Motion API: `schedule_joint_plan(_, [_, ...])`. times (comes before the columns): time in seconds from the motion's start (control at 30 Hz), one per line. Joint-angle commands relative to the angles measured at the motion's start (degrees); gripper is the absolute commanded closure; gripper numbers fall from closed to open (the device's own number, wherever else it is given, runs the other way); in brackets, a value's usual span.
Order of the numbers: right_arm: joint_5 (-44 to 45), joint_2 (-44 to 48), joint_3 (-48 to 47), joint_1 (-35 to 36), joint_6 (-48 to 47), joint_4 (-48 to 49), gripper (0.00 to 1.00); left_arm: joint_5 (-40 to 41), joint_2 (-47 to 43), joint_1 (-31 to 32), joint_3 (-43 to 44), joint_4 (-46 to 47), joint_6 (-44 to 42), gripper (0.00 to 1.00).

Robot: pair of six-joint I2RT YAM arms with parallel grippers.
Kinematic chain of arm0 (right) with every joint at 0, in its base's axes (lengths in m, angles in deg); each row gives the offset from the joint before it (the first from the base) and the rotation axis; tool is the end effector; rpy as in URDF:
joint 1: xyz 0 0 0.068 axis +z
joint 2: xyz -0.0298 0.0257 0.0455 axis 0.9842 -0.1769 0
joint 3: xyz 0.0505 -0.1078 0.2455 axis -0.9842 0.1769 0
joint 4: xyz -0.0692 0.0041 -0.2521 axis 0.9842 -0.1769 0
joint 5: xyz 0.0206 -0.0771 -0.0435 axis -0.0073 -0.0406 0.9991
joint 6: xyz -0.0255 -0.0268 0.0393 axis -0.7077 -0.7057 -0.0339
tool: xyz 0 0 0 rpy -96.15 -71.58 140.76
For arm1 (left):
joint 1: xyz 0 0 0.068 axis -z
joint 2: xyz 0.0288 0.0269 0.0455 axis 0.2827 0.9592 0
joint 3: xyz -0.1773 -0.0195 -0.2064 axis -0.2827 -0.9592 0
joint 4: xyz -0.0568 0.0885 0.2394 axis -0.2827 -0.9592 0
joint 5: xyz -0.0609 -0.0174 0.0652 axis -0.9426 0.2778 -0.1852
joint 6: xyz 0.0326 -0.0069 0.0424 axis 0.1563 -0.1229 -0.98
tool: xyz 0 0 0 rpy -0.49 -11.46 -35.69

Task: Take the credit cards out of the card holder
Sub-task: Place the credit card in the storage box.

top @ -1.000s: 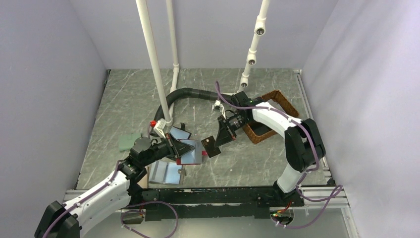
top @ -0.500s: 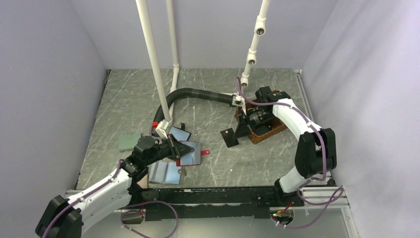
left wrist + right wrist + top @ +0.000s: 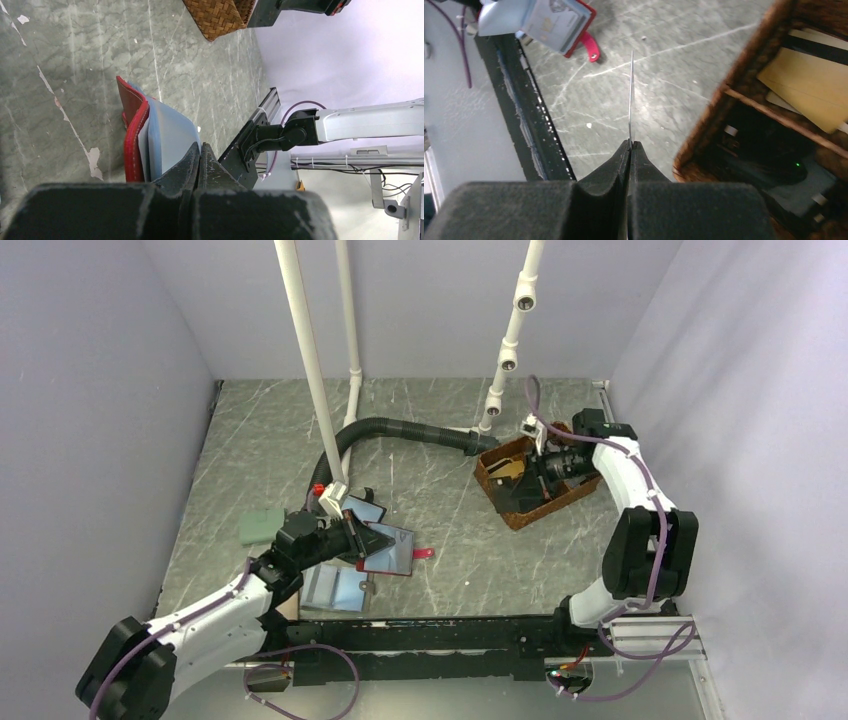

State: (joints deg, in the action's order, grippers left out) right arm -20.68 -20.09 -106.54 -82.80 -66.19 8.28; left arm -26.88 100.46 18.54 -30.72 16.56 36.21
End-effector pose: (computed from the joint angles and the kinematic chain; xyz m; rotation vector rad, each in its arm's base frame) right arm 0.2769 0.0150 0.2602 -0.9671 2.2103 1.0905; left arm 0.1422 -0.1162 0.1892 -0.0425 2.0571 -1.4128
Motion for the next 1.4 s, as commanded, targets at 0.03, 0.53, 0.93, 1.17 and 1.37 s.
schedule_joint_plan(0.03, [2.26, -2.00, -5.78, -5.08, -2.38, -2.02, 1.00, -1.25, 0.60, -0.16, 1.78, 4.95, -1.26, 1.00])
schedule_joint_plan(0.53, [7.37, -9.84, -11.38, -10.68, -1.74, -1.66, 1.00, -0.55, 0.43, -0.29, 1.37, 4.38, -1.26, 1.00])
schedule_joint_plan(0.93, [7.77, -12.22, -10.92, -10.73, -2.78, -2.41, 1.00, -0.64, 0.97, -0.29, 1.61, 3.93, -1.21, 1.00])
schedule_joint_plan(1.17, [9.51, -13.93, -11.00, -10.73, -4.62, -3.81, 1.00, -0.49, 0.71, -0.32, 1.56, 3.71, -1.08, 1.00])
schedule_joint_plan(1.37, [18.57, -13.15, -10.04, -11.64, 7.65, 6.36, 0.71, -0.87, 1.06, -0.35, 2.02, 2.61, -0.48, 1.00])
